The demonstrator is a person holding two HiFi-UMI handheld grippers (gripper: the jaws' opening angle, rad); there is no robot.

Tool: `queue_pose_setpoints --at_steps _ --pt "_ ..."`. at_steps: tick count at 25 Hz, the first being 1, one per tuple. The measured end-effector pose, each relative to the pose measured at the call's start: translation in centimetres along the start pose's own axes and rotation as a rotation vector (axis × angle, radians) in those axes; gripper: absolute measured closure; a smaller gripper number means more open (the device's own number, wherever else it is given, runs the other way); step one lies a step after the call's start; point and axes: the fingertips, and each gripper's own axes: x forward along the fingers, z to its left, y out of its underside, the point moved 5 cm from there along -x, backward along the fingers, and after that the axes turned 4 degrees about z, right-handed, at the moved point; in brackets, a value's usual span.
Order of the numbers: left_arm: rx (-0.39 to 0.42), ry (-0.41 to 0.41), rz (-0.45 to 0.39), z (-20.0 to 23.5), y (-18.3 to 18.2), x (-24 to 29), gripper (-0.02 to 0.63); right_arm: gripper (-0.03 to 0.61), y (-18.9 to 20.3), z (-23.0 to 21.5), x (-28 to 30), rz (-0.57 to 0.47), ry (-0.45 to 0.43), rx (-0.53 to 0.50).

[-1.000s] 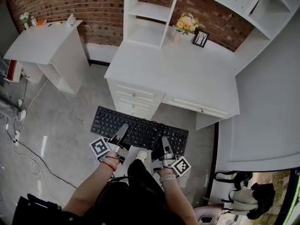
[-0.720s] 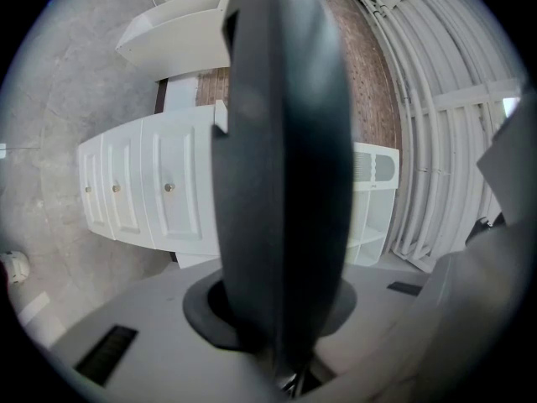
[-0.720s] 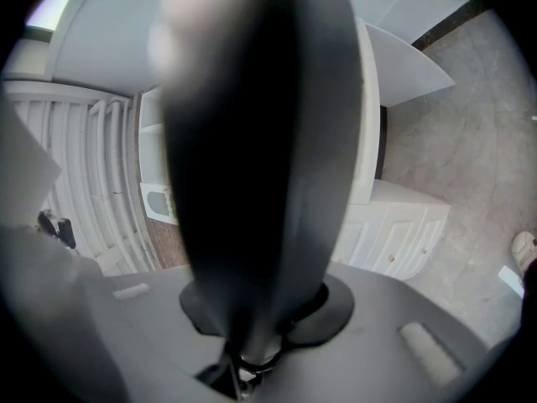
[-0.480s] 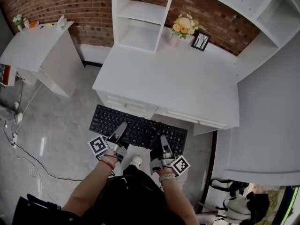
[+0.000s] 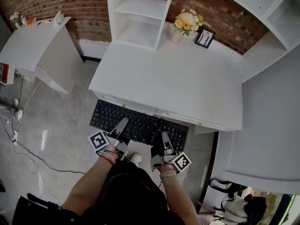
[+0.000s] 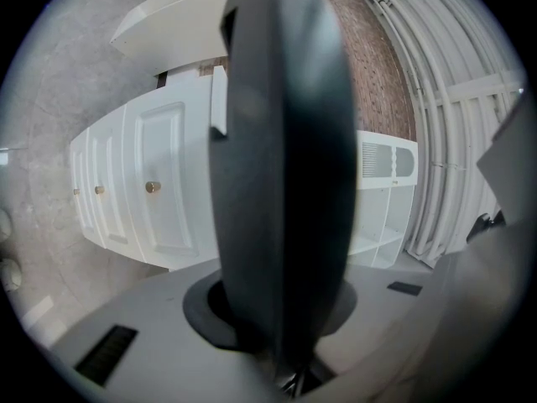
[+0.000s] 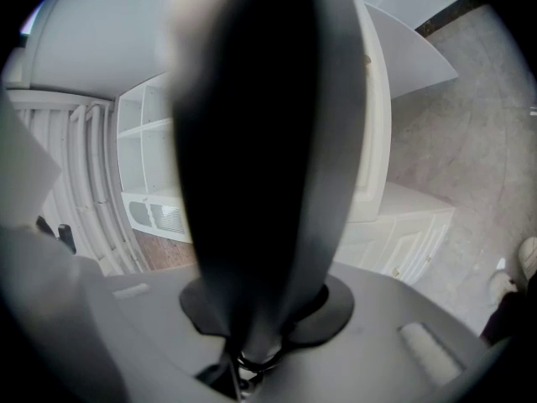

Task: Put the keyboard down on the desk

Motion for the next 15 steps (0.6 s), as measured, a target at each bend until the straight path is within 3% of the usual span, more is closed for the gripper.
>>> queue_pose_setpoints --at_steps 15 --pt "-0.05 -0.046 0.031 1.8 -4.2 5.0 0.552 0.502 -1.8 -1.5 5.8 -0.018 0.049 0.02"
